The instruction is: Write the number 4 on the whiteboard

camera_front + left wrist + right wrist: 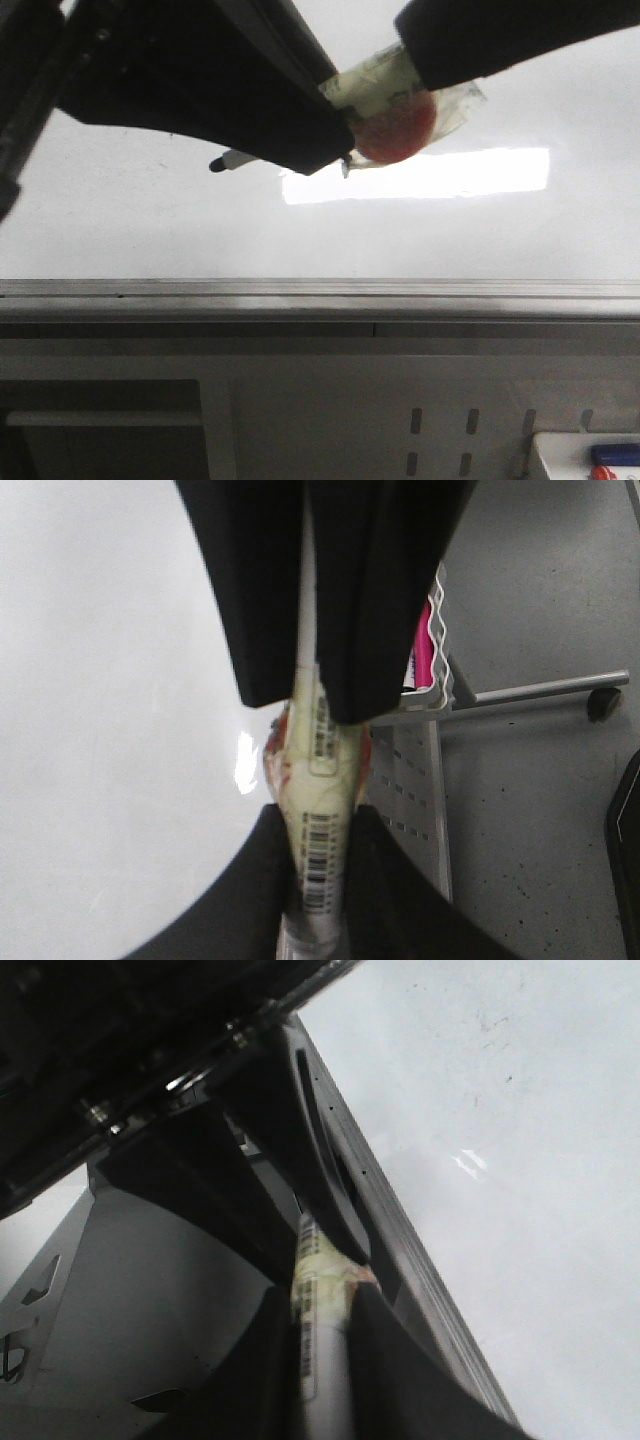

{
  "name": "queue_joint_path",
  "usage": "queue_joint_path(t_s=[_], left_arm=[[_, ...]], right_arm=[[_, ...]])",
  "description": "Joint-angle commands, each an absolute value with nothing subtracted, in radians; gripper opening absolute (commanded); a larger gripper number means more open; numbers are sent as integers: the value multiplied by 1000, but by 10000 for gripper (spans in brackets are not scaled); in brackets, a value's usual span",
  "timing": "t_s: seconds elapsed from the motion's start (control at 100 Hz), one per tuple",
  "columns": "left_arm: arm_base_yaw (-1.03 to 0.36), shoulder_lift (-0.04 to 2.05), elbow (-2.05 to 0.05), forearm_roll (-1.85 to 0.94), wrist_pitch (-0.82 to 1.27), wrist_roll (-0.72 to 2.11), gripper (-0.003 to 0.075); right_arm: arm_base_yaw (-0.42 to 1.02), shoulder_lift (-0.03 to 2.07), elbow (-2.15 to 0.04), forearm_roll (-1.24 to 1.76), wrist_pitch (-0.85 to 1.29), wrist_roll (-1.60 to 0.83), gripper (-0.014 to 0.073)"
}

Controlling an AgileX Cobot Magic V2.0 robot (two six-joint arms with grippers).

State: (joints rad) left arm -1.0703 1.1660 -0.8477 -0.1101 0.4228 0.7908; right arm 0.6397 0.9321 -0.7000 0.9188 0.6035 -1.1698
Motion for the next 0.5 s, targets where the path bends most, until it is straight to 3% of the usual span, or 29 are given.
queue_joint_path(t_s=[0.0,0.16,0.26,0.38,0.49], left_arm=[[-1075,1139,-883,-139,299,792,-20],[-1075,1126,-883,-143,299,745,6],[-1075,1097,-883,-144,297,737,130],[-1075,1056,-883,-146,301,735,330],[-1075,1012,-881,-150,332,710,397]], right_arm=[[643,933,-736,964,585,-1183,-62],[643,933,-736,958,559,-1183,-62],[643,928,-736,956,535,-1183,-62],[643,927,-736,949,526,-1183,-62],[643,927,-736,914,528,-1183,-61]])
